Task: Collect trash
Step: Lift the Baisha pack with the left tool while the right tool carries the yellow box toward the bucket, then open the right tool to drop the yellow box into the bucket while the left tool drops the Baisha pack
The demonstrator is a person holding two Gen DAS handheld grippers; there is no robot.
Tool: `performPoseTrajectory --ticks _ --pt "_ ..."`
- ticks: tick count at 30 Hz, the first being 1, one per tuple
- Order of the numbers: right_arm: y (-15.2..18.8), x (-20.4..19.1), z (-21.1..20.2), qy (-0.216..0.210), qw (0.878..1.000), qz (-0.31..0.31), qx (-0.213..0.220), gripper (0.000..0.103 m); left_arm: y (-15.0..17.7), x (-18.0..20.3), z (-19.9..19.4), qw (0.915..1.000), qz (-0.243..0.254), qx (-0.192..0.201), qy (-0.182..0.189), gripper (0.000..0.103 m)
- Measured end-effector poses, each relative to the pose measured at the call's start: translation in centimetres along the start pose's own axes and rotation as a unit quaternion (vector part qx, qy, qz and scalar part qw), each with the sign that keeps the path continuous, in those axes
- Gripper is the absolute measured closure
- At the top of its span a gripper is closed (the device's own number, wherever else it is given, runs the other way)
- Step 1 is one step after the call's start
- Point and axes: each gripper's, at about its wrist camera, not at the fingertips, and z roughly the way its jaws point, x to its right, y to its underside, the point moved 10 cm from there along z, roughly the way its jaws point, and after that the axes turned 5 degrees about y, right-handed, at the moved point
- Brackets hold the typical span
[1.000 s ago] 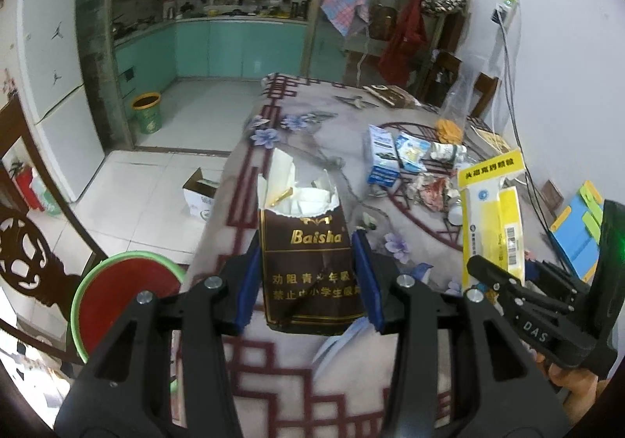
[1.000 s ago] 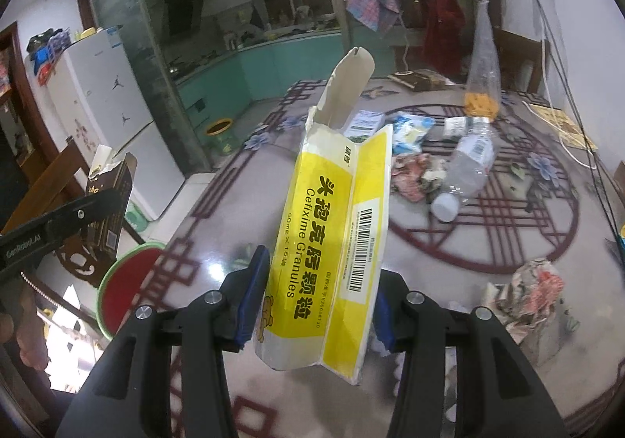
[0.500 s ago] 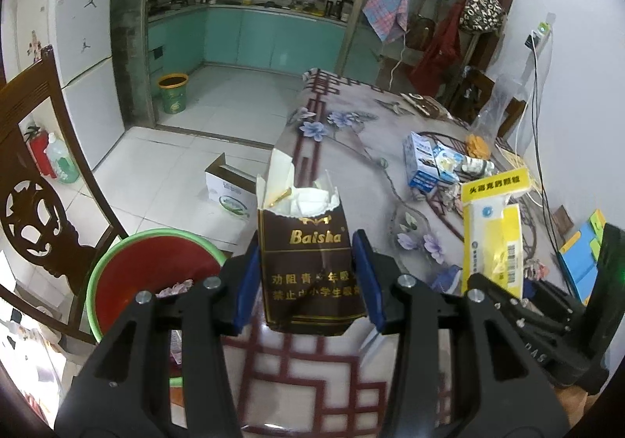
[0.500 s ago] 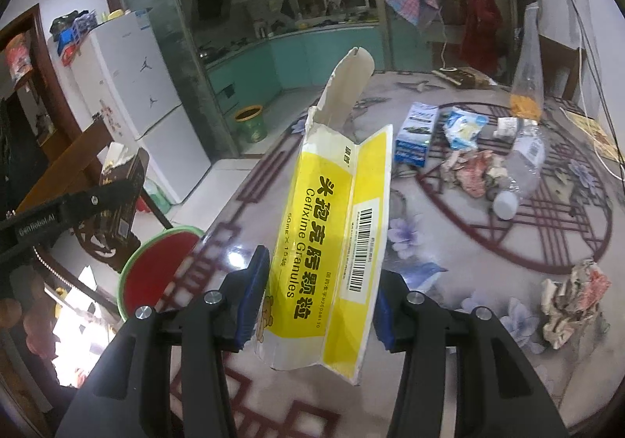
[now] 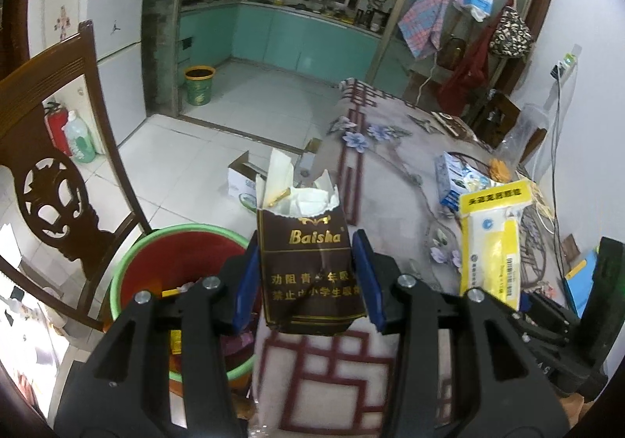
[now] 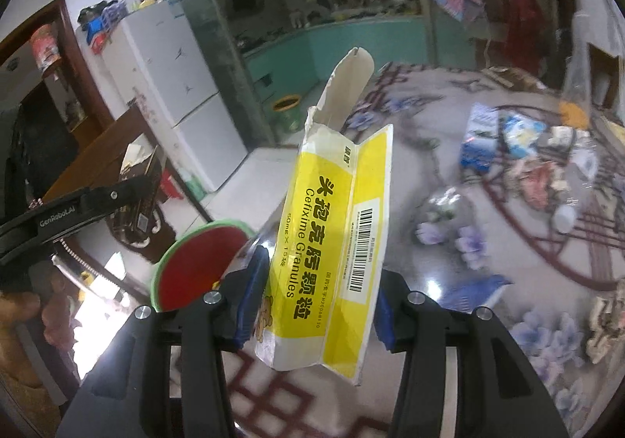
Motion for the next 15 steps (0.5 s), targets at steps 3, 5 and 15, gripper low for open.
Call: performPoseTrajectory --ticks 3,5,15 --pt "0.3 -1.9 1.4 -0.020 1.000 -0.009 -0.016 0.056 0.0 -1.3 -0.2 0.9997 0.007 0.001 -0.022 0.060" --pt "0.4 -3.0 1.8 -0.028 0.999 -0.016 -0.021 0.056 0.1 -2.4 -0.2 0.9992 0.006 0.000 -0.039 0.060" --pt "1.2 -8.3 5.8 -0.075 0.995 -0.035 -0.064 0.056 0.2 -7.2 -0.5 0.9961 -0.046 0.002 -0.075 0.060"
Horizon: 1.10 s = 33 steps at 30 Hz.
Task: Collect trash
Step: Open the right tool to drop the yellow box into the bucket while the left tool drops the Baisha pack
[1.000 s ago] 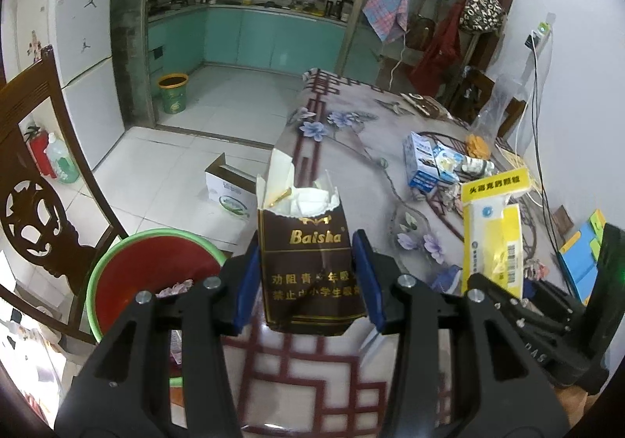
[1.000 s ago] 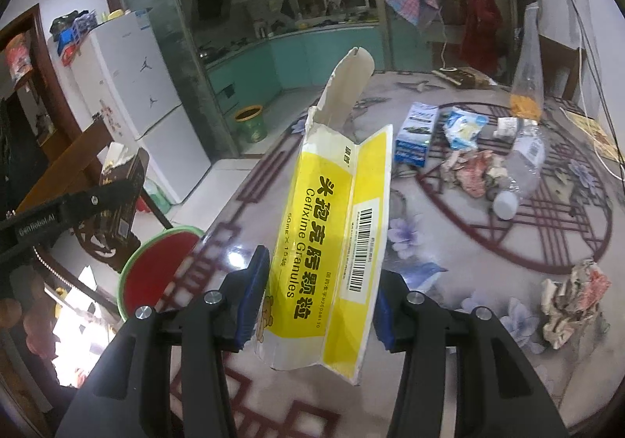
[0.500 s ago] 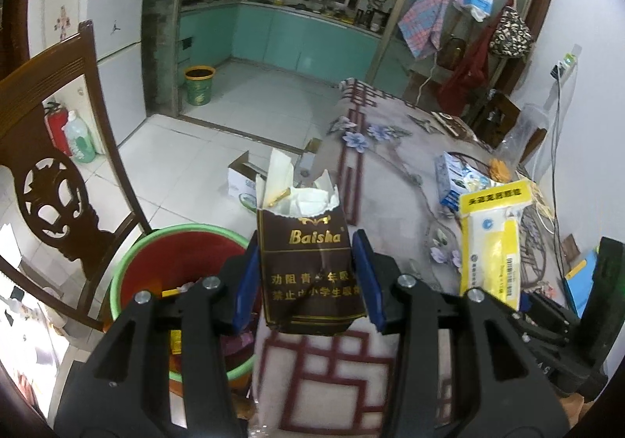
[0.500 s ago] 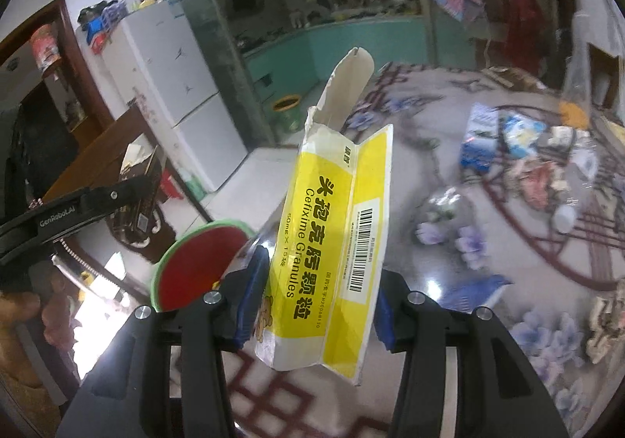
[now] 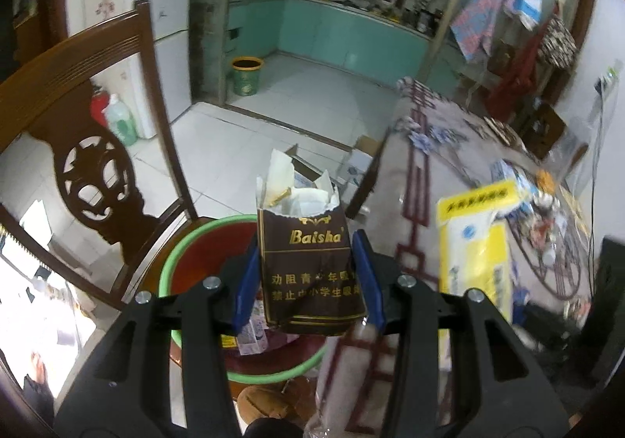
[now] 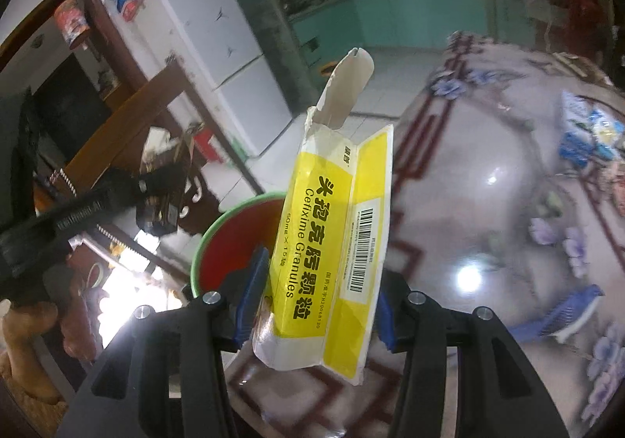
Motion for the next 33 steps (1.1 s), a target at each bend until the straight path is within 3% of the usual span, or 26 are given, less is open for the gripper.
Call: performPoseTrajectory --ticks 11,14,15,17,20,23,33 --pt "1.1 -4.2 5.1 -0.041 0.998 -0.011 -0.054 0.055 -0.8 -3.2 -0.4 0.9987 -0.048 0.009 -0.016 0.060" --pt "0.9 -5.5 5.6 -0.046 0.997 -0.028 -0.051 0.045 -0.8 -3.6 -0.4 0.9986 -0.049 0.011 -0.019 0.060" --pt "0.8 -5.9 5.7 -0.047 0.997 -0.036 -0.051 0.034 -0.9 -3.8 -0.5 0.9985 -0.051 0.012 -0.019 0.060" --pt "0.3 -6.1 5.5 -0.022 0.997 -0.060 -0.035 0.028 -0.8 -4.0 -0.4 0.9984 -0.051 0.011 -0.022 0.060" --pt "-0.6 -4.7 4.1 0.013 0.997 -0.074 0.000 0.024 -0.7 -4.3 -0.2 0.9984 -0.051 0.007 -0.024 0.060" --pt "-0.8 -2.2 2.5 0.023 0.999 -0.045 0.017 0.021 -0.6 -4.1 0.0 0.9985 -0.048 0.003 -0.025 0.060" --pt "1.7 4.0 -0.8 0.056 0.998 0.013 0.009 0.021 -0.2 -3.0 0.5 0.9987 -0.038 -0.012 -0.032 0.060"
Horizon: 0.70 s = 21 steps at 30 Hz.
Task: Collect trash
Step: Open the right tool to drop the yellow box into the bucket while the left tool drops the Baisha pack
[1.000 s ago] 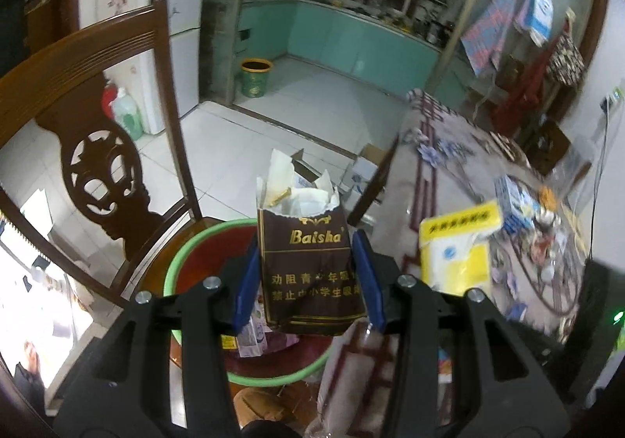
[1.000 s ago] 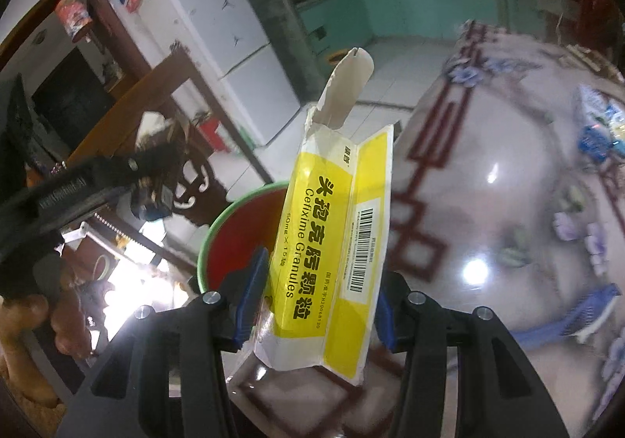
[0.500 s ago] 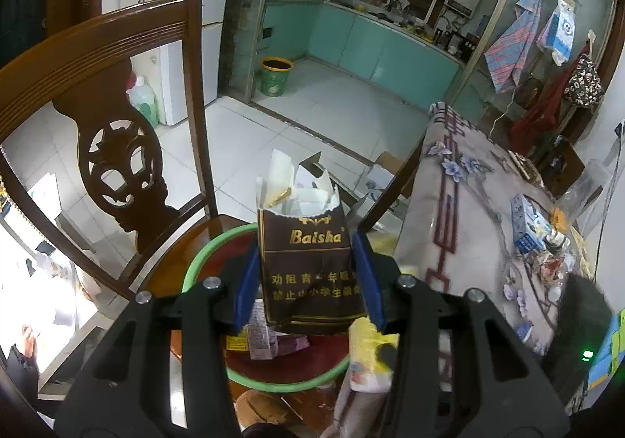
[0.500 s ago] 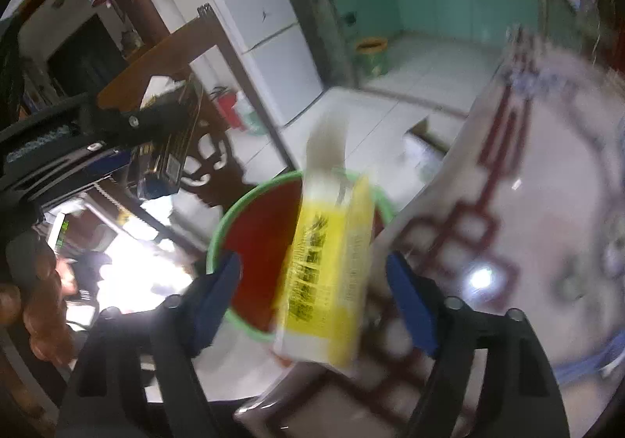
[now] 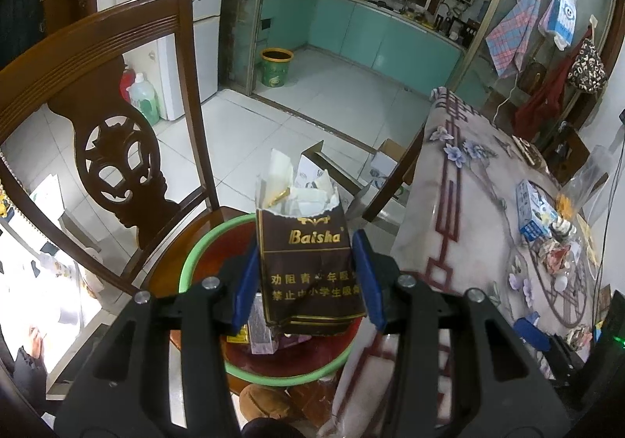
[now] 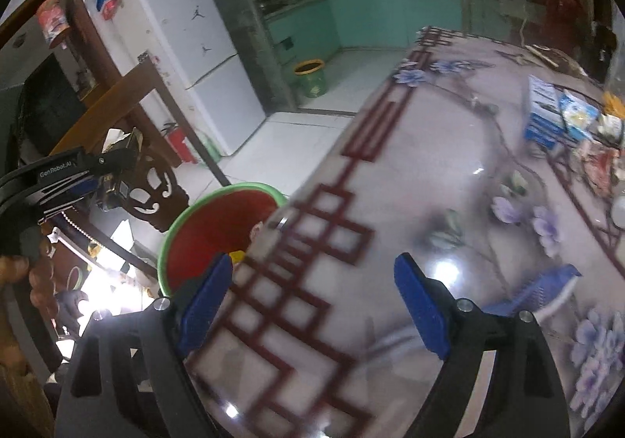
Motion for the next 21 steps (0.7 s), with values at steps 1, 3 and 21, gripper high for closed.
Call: performPoseTrajectory --ticks 1,3,21 --pt "0.1 0.3 -0.5 0.002 1.000 0.001 0.002 0.021 0.1 0.1 0.1 1.0000 0.000 -0.001 -0.002 0.060" --pt "0.0 1.1 -1.4 0.006 1.000 0.001 0.008 0.021 0.2 0.5 0.1 1.0000 0.000 -0.004 -0.002 0.060" --pt "2.4 10.2 -7.7 0.075 0.996 0.041 0.030 0.018 -0.1 4.0 0.3 0.9998 -0.018 0.003 0.009 0.029"
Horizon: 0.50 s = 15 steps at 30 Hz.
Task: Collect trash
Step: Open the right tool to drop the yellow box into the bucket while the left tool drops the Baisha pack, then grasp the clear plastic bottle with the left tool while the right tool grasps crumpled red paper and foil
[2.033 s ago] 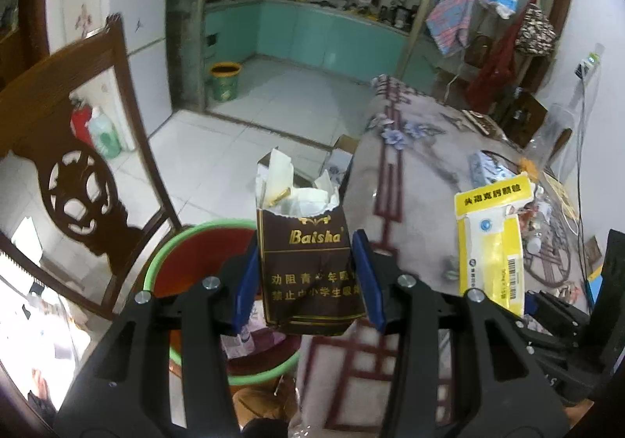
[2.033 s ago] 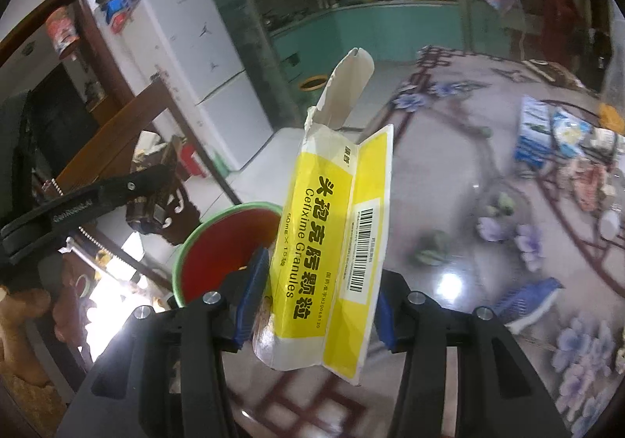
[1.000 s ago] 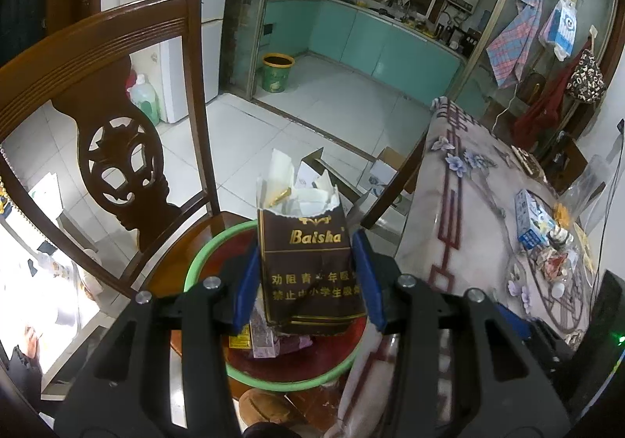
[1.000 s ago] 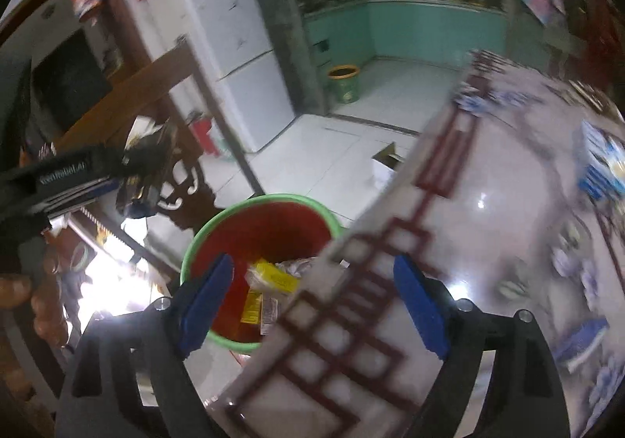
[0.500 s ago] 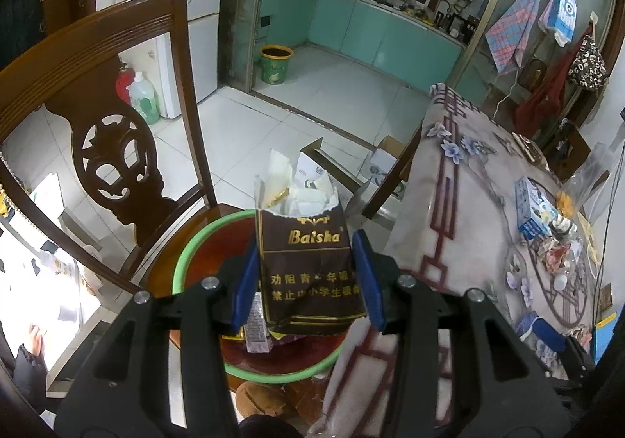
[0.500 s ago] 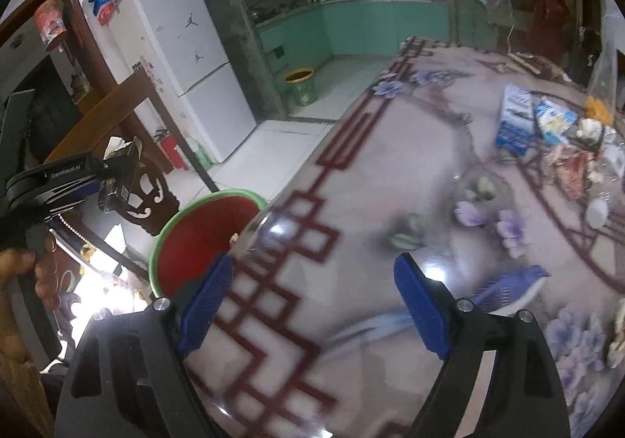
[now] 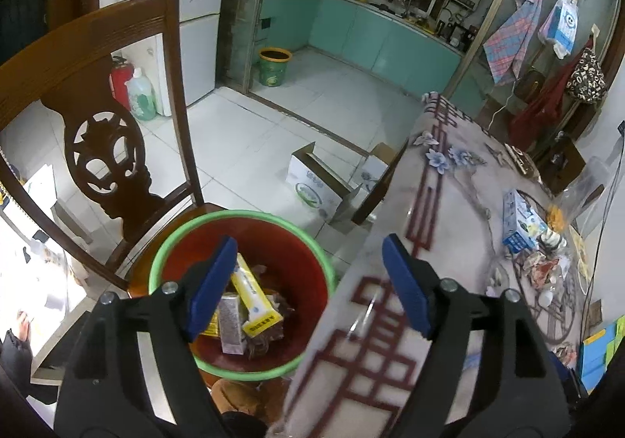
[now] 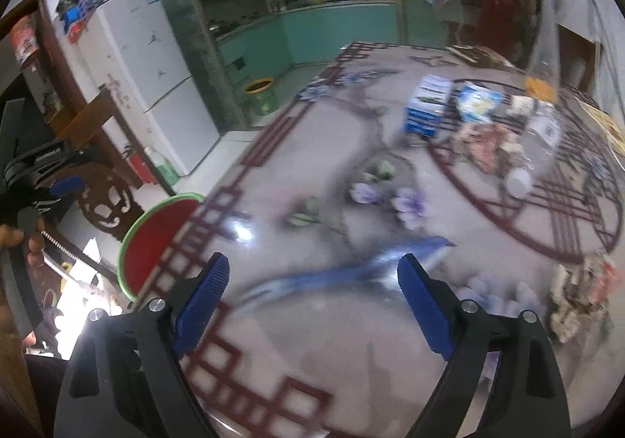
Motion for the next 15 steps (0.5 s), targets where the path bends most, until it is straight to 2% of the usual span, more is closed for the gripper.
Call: performPoseTrajectory --ticks 3,8,15 --pt "0.4 2.4 -1.0 0.014 1.000 0.018 0.002 0.018 0.2 1.8 0.1 0.9999 0.004 -0.002 0.015 0.029" --pt "1.0 7.7 -2.7 0.048 0.997 0.054 0.006 0.017 0.6 6.3 0.0 0.9985 0.036 0.000 0.040 0.029" --pt "2.0 18.9 -6.4 0.130 0.979 0.151 0.037 0.017 1.1 11.9 0.4 0.9950 0.070 -0.002 0.071 0.027"
